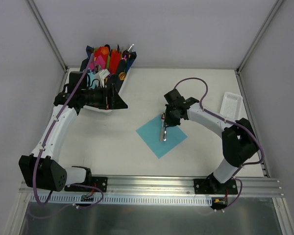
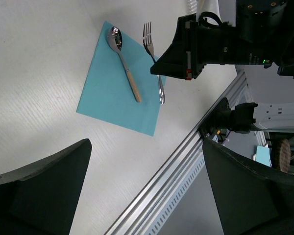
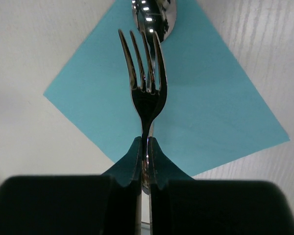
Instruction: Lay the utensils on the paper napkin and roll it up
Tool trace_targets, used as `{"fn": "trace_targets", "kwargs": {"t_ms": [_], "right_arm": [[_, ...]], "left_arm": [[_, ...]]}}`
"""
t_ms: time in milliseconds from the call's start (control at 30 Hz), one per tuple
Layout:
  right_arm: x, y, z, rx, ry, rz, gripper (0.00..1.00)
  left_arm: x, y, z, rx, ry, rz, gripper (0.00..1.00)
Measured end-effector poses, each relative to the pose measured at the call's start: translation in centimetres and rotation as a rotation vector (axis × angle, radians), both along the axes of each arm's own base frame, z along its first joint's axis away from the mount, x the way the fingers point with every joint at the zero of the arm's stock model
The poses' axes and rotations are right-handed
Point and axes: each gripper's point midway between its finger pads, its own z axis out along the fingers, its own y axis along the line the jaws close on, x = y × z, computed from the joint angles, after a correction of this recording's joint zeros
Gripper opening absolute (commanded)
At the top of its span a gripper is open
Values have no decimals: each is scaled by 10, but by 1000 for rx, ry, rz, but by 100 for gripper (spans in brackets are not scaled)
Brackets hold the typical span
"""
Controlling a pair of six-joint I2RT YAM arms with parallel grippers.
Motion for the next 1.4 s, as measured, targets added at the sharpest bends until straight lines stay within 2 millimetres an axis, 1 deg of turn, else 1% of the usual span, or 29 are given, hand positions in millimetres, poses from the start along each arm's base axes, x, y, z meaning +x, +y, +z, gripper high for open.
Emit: {"fn": "trace_targets", "kwargs": {"t_ms": [233, 400, 633, 867, 1033, 1267, 1400], "right_arm": [[0, 10, -20, 21, 51, 24, 2], [1, 12, -29, 24, 73, 31, 3], [6, 9, -33, 33, 81, 27, 4], [11, 3, -45, 37, 111, 11, 5], [12, 6, -48, 51, 120, 16, 6], [12, 8, -54, 56, 131, 17, 10], [15, 8, -53, 66, 129, 13, 13]], "left_arm": [[2, -1, -4, -4, 19, -6, 99], [4, -2, -9, -3, 36, -7, 99], [5, -4, -12, -13, 55, -20, 99], [8, -4, -16, -13, 70, -21, 99], [9, -4, -18, -12, 78, -21, 99], [10, -2, -18, -11, 79, -14, 99], [10, -2, -19, -11, 80, -14, 99]]}}
